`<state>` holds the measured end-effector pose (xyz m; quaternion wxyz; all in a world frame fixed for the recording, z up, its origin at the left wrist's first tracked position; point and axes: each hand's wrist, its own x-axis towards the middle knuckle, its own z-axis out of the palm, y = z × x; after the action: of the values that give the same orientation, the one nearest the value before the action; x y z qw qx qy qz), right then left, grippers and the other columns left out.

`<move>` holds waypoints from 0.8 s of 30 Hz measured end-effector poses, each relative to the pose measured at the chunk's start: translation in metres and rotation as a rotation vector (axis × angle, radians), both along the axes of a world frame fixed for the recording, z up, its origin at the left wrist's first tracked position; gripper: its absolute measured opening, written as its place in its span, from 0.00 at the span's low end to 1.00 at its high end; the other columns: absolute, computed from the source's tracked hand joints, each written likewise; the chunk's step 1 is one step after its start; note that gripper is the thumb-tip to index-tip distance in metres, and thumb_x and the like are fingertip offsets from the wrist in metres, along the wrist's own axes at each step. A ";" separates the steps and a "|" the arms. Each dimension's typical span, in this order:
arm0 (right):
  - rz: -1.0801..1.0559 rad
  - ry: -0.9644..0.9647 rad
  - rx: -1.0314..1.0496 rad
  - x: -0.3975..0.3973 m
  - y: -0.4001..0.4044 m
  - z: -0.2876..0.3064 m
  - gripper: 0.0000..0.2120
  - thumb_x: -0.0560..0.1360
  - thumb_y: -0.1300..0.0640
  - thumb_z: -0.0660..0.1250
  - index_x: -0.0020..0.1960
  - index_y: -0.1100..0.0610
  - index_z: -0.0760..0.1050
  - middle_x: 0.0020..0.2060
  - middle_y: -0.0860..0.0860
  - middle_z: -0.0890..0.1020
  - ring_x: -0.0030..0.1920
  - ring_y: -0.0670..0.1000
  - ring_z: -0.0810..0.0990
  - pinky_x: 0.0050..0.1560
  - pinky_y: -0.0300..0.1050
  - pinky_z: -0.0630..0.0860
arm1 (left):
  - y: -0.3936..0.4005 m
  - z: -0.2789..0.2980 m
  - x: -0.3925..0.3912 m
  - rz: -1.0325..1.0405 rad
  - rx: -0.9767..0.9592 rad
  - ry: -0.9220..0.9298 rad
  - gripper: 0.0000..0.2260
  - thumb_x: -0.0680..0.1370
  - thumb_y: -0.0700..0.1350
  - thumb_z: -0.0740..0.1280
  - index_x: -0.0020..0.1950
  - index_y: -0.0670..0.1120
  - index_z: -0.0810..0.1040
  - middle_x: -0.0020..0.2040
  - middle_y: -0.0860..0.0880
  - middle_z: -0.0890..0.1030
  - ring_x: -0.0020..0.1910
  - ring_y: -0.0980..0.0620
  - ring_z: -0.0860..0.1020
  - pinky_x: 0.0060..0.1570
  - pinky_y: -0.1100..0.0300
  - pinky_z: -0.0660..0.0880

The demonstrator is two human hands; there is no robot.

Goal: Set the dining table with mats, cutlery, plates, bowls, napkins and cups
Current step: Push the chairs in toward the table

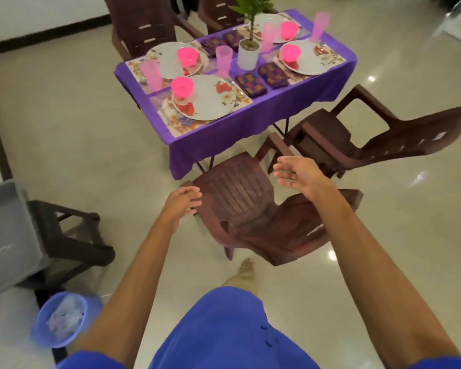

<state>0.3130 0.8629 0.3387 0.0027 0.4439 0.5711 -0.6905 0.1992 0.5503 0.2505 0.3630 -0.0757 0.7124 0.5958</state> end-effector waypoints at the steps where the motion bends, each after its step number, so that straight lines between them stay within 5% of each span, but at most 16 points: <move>1: 0.026 -0.006 -0.002 0.000 0.010 -0.003 0.10 0.81 0.56 0.68 0.60 0.59 0.81 0.52 0.56 0.87 0.47 0.53 0.87 0.49 0.49 0.84 | 0.012 -0.004 0.000 0.023 0.001 -0.007 0.11 0.84 0.46 0.68 0.65 0.45 0.80 0.59 0.47 0.85 0.56 0.46 0.84 0.54 0.53 0.78; 8: 0.177 -0.193 0.139 0.005 0.104 -0.032 0.09 0.81 0.56 0.67 0.59 0.57 0.82 0.51 0.58 0.87 0.46 0.53 0.85 0.57 0.55 0.82 | 0.070 -0.042 0.041 0.131 -0.045 -0.103 0.10 0.84 0.46 0.68 0.64 0.45 0.80 0.54 0.47 0.85 0.49 0.49 0.83 0.47 0.57 0.76; 14: 0.392 -0.407 0.417 0.022 0.185 -0.064 0.05 0.77 0.59 0.67 0.48 0.57 0.82 0.46 0.58 0.86 0.44 0.56 0.83 0.43 0.48 0.78 | 0.101 -0.075 0.107 0.243 -0.183 -0.188 0.05 0.83 0.46 0.69 0.54 0.46 0.83 0.50 0.44 0.84 0.49 0.49 0.80 0.46 0.55 0.75; 19: 0.631 -0.530 0.596 0.026 0.219 -0.096 0.07 0.77 0.56 0.69 0.50 0.57 0.85 0.51 0.55 0.86 0.57 0.58 0.82 0.62 0.52 0.77 | 0.127 -0.079 0.142 0.273 -0.309 -0.174 0.06 0.83 0.48 0.69 0.55 0.48 0.83 0.55 0.48 0.84 0.55 0.47 0.81 0.52 0.49 0.80; 24: 0.844 -0.631 0.679 0.029 0.230 -0.135 0.15 0.76 0.55 0.69 0.60 0.62 0.79 0.58 0.63 0.82 0.62 0.65 0.79 0.64 0.55 0.76 | 0.137 -0.080 0.160 0.229 -0.491 -0.166 0.03 0.81 0.47 0.69 0.51 0.51 0.83 0.51 0.54 0.83 0.54 0.49 0.81 0.56 0.47 0.82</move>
<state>0.3422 1.0932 0.2041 0.3023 0.3388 0.8564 -0.2459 0.3595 0.6878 0.1704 0.3213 -0.2897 0.7900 0.4345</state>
